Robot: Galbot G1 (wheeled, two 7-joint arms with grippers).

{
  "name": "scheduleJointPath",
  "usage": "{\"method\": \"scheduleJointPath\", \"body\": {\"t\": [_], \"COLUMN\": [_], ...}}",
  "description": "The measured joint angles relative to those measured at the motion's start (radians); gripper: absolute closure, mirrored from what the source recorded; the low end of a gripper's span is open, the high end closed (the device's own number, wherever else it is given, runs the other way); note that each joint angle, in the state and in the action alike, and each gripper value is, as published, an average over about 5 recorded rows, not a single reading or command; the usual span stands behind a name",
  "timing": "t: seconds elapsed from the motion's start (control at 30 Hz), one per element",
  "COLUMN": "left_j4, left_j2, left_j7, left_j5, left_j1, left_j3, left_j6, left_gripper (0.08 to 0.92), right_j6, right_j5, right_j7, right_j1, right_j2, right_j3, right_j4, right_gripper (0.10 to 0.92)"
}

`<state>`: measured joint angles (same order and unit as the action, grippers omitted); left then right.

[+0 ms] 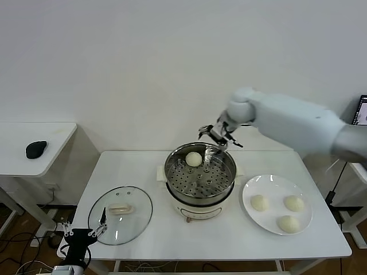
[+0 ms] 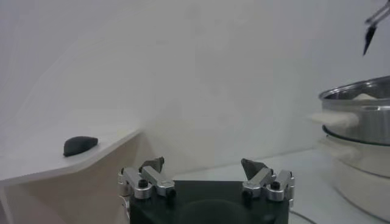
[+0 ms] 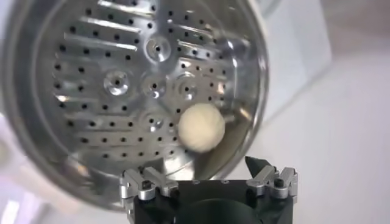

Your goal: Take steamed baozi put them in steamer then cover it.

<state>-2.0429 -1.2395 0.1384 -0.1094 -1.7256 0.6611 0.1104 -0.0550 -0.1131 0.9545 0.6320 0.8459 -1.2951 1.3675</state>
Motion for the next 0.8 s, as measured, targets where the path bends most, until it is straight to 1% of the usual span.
{"method": "scheduleJointPath", "body": {"t": [0.17,0.37,0.57,0.8], "left_j4": [0.0,0.014,0.025,0.039], "left_j2": [0.01,0.017,0.01,0.011], "left_j7": [-0.002,-0.001,-0.001,-0.001], "left_j5": [-0.001,-0.003,-0.003,0.003], "left_j1": [0.009,0.017,0.021,0.02], "left_j3": [-0.001,-0.001,0.0,0.005], "left_j6": [-0.006,-0.006,-0.006,-0.006], "left_gripper": [0.177,0.177,0.177,0.177], "right_j6": [-0.102,-0.166,-0.2,-0.21], "right_j5": [-0.025,-0.011,0.022,0.077], "right_j7": [0.01,0.013,0.017,0.028], "right_j1": [0.001,-0.061,-0.191,-0.365], "right_j2": [-0.161,-0.297,-0.362,-0.375], "right_j3": [-0.003,0.015,0.091,0.208], "right_j4": [0.102,0.163,0.174,0.134], "right_gripper": [0.203,0.203,0.203,0.203]}}
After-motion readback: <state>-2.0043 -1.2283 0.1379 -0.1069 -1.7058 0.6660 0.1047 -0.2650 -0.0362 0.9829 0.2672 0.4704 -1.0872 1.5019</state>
